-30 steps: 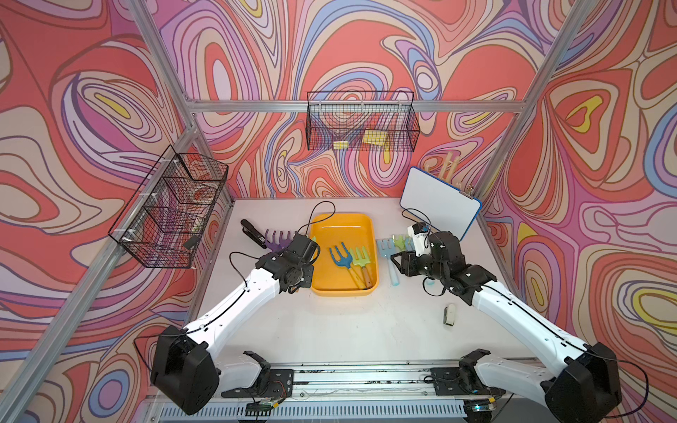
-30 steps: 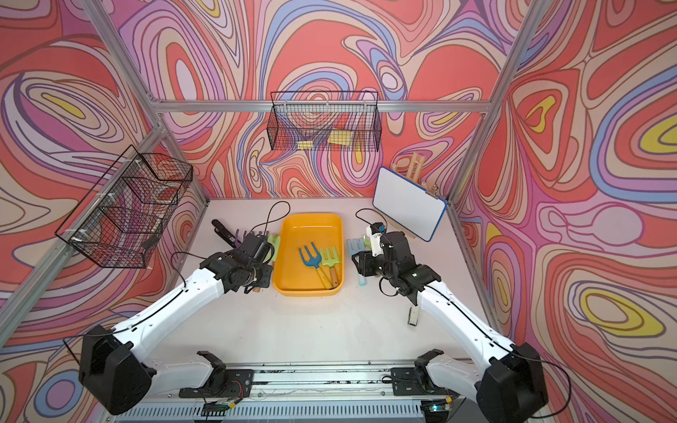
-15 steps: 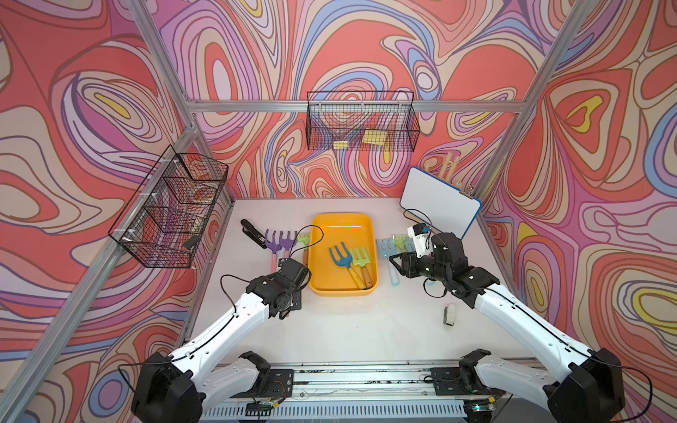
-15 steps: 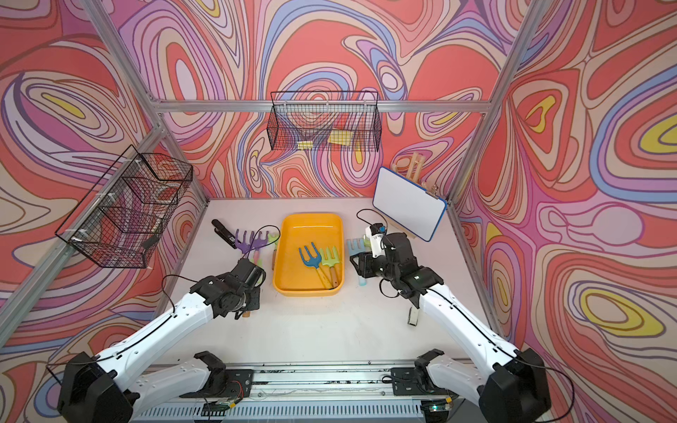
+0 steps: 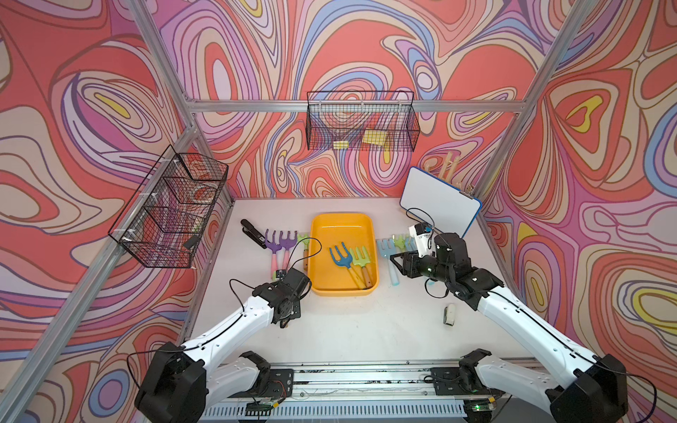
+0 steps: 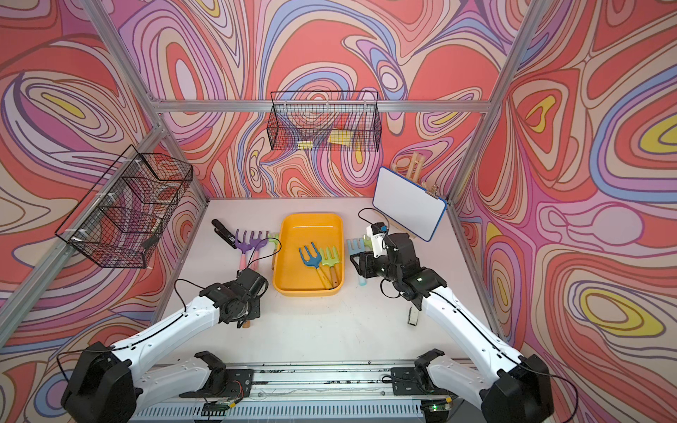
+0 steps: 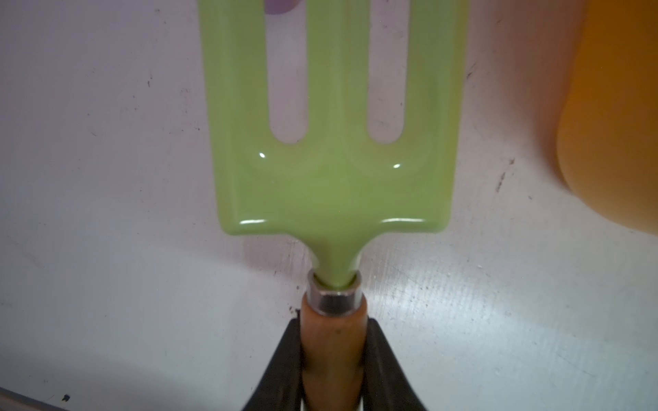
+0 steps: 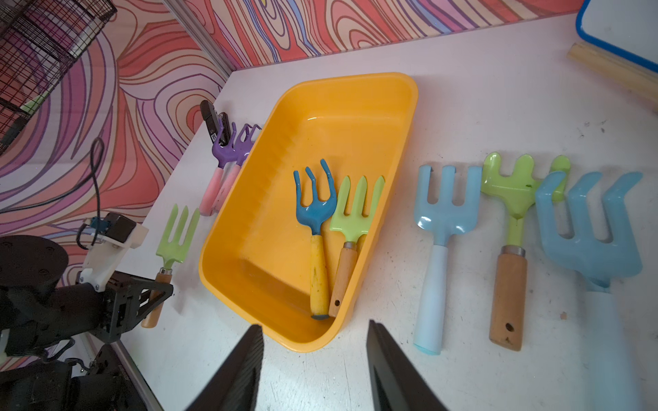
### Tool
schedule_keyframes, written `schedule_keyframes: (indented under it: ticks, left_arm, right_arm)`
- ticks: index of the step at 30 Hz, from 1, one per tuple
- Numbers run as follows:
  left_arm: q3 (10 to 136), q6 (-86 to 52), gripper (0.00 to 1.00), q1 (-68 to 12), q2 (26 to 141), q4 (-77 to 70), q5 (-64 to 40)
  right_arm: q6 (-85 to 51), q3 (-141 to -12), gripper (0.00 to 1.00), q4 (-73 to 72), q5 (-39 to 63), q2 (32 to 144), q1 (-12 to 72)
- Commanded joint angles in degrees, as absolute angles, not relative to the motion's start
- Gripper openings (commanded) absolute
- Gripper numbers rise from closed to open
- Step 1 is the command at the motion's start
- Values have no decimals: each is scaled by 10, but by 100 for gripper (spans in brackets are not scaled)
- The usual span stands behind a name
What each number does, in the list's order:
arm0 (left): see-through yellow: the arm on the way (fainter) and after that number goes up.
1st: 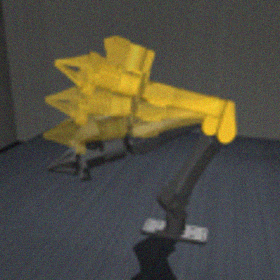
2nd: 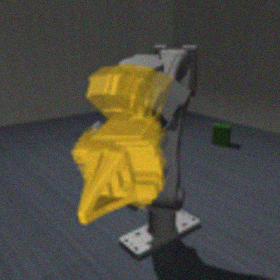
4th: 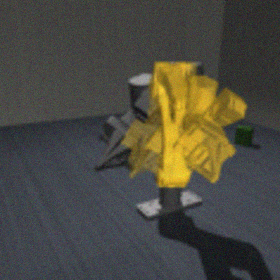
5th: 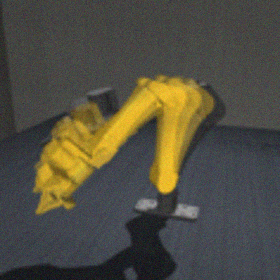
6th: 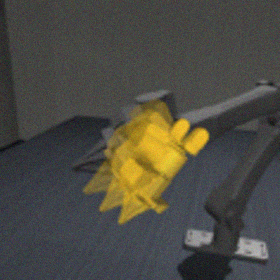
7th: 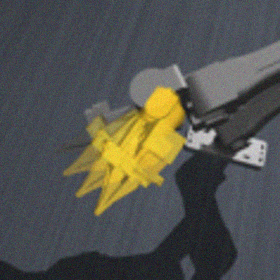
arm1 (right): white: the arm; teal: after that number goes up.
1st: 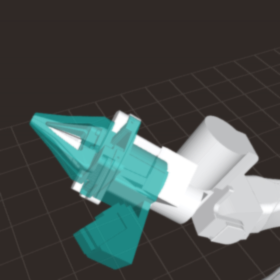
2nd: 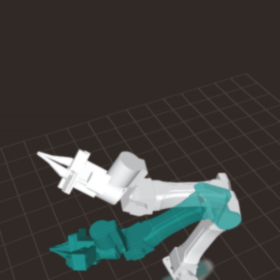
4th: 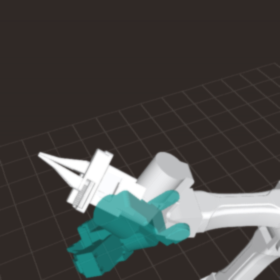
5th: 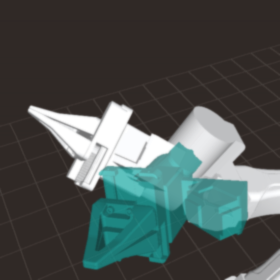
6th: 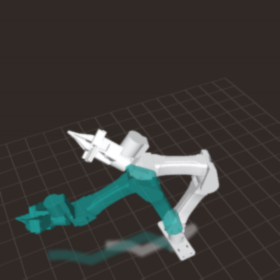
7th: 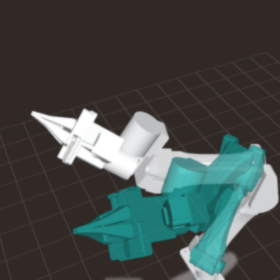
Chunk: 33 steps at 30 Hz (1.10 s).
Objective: Take the hand rake out of the storage box
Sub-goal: Place the rake at the center of the board.
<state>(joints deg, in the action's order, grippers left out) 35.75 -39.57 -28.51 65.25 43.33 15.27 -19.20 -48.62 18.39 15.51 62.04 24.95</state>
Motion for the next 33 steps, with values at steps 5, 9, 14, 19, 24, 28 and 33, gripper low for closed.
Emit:
schedule_keyframes:
  ticks: [5,9,14,19,24,28,33]
  left_arm:
    - [340,-387,2,-251,663,388,114]
    - [343,-381,4,-239,683,384,97]
    - [364,-368,7,-236,736,389,80]
    - [368,-367,8,-236,747,390,77]
    - [369,-368,12,-236,756,394,76]
    - [367,-369,19,-236,751,392,77]
    - [366,-368,38,-237,737,391,80]
  right_arm:
    - [-195,-479,52,178,158,612,251]
    - [-194,-479,52,178,156,611,250]
    - [-194,-478,52,179,155,607,250]
    - [-194,-478,52,179,154,606,250]
    - [-194,-477,52,178,156,608,250]
    - [-194,-478,52,178,155,608,250]
    - [-193,-478,52,179,147,612,250]
